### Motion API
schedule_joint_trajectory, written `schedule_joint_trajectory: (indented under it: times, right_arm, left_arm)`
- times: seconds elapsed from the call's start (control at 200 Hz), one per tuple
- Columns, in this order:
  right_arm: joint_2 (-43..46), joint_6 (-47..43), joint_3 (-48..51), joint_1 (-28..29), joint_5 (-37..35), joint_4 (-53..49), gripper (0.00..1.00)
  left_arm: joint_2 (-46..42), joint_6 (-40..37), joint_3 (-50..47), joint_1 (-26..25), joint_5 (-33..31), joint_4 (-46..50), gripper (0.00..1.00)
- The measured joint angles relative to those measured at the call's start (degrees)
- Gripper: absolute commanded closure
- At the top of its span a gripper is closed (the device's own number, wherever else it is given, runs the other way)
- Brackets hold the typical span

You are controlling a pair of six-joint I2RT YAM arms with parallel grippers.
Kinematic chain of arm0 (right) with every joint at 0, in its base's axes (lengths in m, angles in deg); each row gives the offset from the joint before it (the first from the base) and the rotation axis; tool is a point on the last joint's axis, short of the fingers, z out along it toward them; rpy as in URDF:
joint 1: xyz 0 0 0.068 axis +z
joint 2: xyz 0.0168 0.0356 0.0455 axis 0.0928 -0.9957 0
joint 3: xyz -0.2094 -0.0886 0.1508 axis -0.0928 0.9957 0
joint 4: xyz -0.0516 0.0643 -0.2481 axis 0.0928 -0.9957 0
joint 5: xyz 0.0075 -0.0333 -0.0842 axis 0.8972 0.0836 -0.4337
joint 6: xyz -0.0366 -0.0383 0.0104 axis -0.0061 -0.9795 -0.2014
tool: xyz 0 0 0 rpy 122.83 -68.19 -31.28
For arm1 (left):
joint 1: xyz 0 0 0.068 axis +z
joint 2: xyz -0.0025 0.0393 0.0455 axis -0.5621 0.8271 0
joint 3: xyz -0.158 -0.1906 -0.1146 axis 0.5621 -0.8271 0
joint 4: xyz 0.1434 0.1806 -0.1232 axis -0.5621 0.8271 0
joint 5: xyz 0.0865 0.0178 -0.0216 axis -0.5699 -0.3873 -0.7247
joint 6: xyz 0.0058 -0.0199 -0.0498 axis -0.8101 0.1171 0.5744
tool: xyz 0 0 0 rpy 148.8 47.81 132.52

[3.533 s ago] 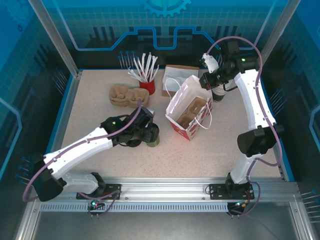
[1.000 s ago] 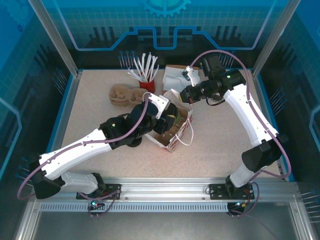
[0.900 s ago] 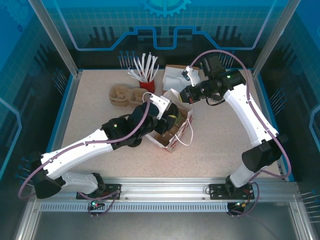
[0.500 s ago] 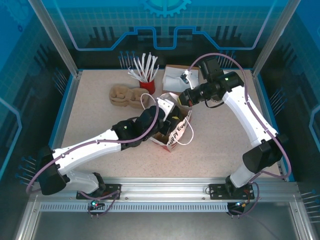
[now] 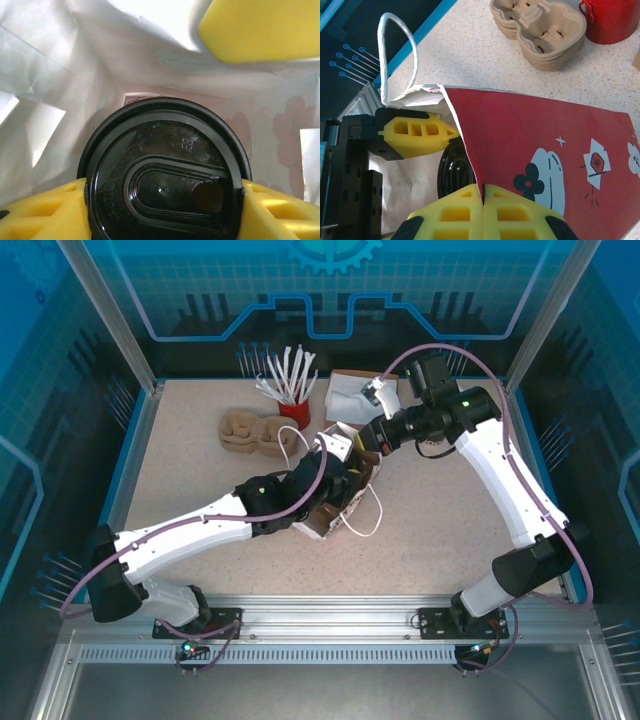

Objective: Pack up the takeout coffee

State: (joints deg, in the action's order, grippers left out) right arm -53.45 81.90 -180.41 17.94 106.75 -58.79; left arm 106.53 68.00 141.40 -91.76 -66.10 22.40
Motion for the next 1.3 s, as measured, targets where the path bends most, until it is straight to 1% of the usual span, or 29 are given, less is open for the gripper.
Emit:
schedule_joint_trajectory:
  times: [0.235, 0.605, 0.94, 1.301]
  right_arm:
    - [0.33, -2.95, -0.02, -0.02, 3.78, -0.07, 1.0]
    - [-0.22, -4.44, -0.02, -0.13, 5.55, 0.0, 1.0]
    - [-0.22, -4.37, 0.02, -0.13, 6.27, -0.15, 1.0]
    - [-0.22, -3.45, 1.51, -0.11, 7.82, -0.61, 1.0]
  left_arm:
    - [3.5, 2.62, 0.81, -1.9, -2.93, 1.18, 0.38]
    - [4.66, 5.92, 0.81, -3.26, -8.35, 1.29, 0.38]
    - [4.79, 6.34, 0.79, -3.34, -11.37, 2.1, 0.38]
    - [4.81, 7.43, -1.05, -3.3, -12.79, 1.84, 0.38]
